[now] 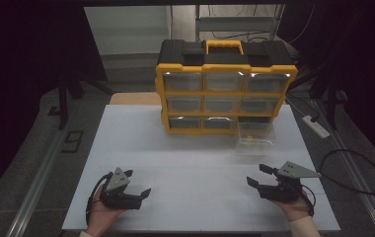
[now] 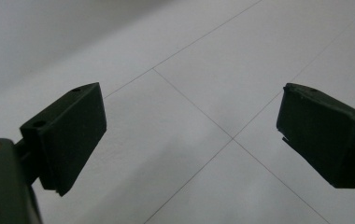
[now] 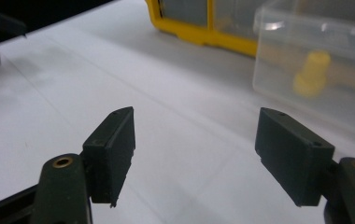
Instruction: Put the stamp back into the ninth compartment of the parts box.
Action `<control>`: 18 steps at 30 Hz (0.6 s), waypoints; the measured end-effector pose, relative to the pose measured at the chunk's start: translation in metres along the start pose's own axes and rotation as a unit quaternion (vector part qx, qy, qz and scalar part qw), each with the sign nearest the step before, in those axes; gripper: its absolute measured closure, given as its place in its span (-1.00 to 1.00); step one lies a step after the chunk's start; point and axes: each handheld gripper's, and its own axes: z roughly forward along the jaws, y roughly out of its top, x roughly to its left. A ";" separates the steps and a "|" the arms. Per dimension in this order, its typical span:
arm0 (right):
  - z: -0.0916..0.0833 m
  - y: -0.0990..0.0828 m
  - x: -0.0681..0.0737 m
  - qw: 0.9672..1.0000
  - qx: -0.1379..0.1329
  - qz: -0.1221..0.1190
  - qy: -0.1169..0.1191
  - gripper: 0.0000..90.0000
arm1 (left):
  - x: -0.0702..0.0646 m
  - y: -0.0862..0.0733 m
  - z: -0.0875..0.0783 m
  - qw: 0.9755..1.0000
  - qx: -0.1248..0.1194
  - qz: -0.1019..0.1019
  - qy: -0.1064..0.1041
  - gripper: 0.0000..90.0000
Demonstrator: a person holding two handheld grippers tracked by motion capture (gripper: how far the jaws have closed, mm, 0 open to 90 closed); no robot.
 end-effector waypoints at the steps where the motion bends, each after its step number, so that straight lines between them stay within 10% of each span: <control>1: -0.001 -0.004 -0.001 1.000 0.004 0.000 -0.003 -0.34 | 0.000 0.000 0.000 1.000 -0.001 -0.001 0.000 -0.81; 18: -0.001 -0.015 -0.005 1.000 0.017 -0.005 -0.016 -0.34 | -0.001 0.000 0.002 1.000 0.004 0.003 0.002 -0.81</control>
